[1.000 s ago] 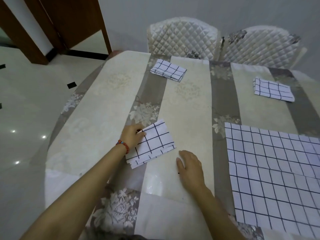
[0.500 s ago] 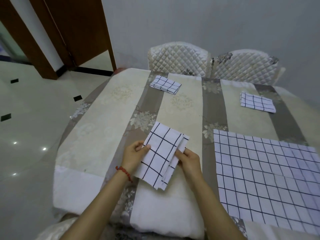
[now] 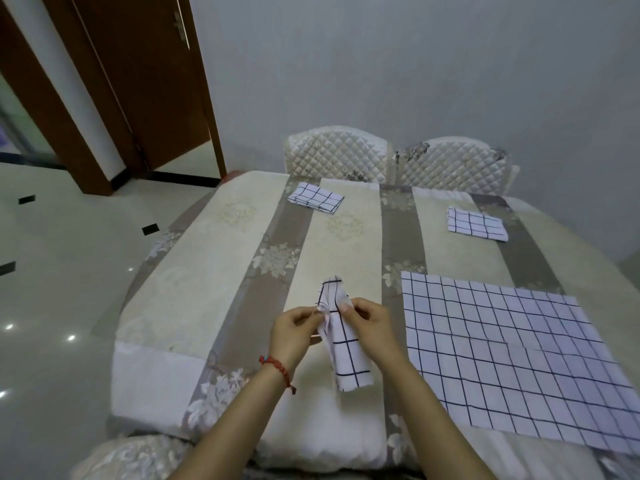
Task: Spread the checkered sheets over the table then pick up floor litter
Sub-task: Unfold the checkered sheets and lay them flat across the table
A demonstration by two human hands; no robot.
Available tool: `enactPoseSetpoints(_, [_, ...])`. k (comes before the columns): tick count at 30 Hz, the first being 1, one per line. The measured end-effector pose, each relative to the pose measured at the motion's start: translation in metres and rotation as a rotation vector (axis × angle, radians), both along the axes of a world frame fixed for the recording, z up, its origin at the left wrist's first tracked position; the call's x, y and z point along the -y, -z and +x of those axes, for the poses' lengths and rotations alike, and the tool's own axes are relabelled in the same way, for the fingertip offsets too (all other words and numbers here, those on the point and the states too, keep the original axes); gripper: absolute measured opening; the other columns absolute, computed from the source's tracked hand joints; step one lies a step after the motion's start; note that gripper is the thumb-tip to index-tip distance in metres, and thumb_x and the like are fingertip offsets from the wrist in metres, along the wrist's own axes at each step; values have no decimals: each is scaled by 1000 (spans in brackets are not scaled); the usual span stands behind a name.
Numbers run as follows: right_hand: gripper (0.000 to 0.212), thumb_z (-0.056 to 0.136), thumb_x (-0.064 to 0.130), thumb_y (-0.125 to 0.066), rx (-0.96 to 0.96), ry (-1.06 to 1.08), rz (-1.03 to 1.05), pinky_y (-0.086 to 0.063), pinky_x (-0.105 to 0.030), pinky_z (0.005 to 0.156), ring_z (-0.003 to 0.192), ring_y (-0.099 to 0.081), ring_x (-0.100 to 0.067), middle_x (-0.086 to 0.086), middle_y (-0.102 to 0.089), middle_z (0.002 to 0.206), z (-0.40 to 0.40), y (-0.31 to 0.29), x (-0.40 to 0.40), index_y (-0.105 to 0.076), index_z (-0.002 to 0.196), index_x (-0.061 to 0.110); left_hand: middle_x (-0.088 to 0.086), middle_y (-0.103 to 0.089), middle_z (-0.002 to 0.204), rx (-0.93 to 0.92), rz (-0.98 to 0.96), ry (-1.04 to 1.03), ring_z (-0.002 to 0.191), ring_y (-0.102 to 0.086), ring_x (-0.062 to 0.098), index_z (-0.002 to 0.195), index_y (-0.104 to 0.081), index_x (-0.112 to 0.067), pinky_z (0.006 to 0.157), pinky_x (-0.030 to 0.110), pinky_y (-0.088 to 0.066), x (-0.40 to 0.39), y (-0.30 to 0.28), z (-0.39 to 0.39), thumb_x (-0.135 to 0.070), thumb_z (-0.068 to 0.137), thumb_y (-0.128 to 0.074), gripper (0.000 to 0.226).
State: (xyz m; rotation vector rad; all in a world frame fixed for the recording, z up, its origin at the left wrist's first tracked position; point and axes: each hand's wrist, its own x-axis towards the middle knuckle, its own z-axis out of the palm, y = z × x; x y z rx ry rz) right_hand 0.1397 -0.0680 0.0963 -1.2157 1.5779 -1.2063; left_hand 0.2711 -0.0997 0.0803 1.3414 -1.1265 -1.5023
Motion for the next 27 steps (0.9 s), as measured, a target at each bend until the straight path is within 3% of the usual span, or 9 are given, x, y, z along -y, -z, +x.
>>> enactPoseSetpoints(4, [36, 89, 22, -58, 19, 132, -2, -29, -25, 60, 59, -36, -11, -4, -38, 60, -17, -3, -12, -50, 62, 0, 8, -50, 55, 117, -51, -98, 61, -48, 21, 50, -55, -17, 64, 35, -52, 3, 1, 13, -5, 86, -54, 38])
enactPoseSetpoints(7, [38, 89, 24, -58, -45, 278, 16, -23, -26, 55, 53, -30, -12, 1, -33, 54, -35, -3, -18, -45, 55, 12, 5, -39, 49, 212, -138, -152, 55, -36, 17, 47, -45, -16, 58, 29, -33, 8, -3, 26, -15, 90, -52, 44])
enactPoseSetpoints(9, [27, 88, 25, -59, -93, 369, 45, -31, -27, 54, 59, -45, -19, -1, -46, 58, -42, -4, -21, -54, 63, 17, 10, -39, 56, 238, -186, -133, 59, -34, 17, 54, -44, -10, 60, 29, -29, 10, -9, 31, -18, 91, -50, 39])
enactPoseSetpoints(10, [14, 88, 24, -59, -115, 399, 80, -41, -29, 62, 74, -56, -24, -6, -59, 72, -42, -4, -21, -62, 78, 14, 11, -39, 57, 246, -212, -117, 59, -34, 17, 55, -43, -9, 60, 29, -30, 10, -13, 32, -19, 91, -50, 38])
enactPoseSetpoints(12, [33, 89, 22, -59, -197, 407, 131, -44, -31, 86, 108, -57, -28, -12, -63, 113, -38, -5, -22, -58, 118, 7, 12, -39, 54, 251, -258, -89, 56, -35, 18, 54, -44, -7, 58, 30, -32, 8, -20, 30, -19, 91, -50, 39])
enactPoseSetpoints(15, [48, 89, 28, -59, -278, 273, 16, -36, -25, 95, 124, -46, -18, -2, -49, 136, -19, -13, -23, -46, 133, 17, 0, -48, 43, 240, -291, -57, 46, -41, 14, 49, -52, -12, 53, 27, -39, 4, -31, 21, -17, 87, -56, 39])
enactPoseSetpoints(19, [49, 83, 52, -55, -292, 109, -52, -34, -20, 97, 122, -43, -2, 21, -47, 124, 12, -24, -27, -49, 127, 33, -11, -56, 40, 207, -326, -18, 43, -52, 0, 47, -59, -24, 43, 16, -46, 2, -45, 9, -13, 80, -66, 36])
enactPoseSetpoints(22, [61, 73, 64, -53, -287, 49, -22, -43, -28, 96, 117, -48, -3, 18, -52, 126, 26, -31, -31, -48, 126, 34, -12, -57, 40, 220, -368, 5, 43, -52, -2, 48, -61, -23, 45, 14, -46, 1, -57, 6, -21, 77, -70, 31])
enactPoseSetpoints(27, [34, 85, 30, -52, -371, 105, -20, -47, -29, 85, 107, -56, -13, 9, -61, 117, 26, -27, -34, -56, 119, 25, -15, -59, 47, 332, -479, -8, 49, -55, -9, 53, -63, -24, 50, 3, -40, -1, -72, 9, -19, 79, -68, 27])
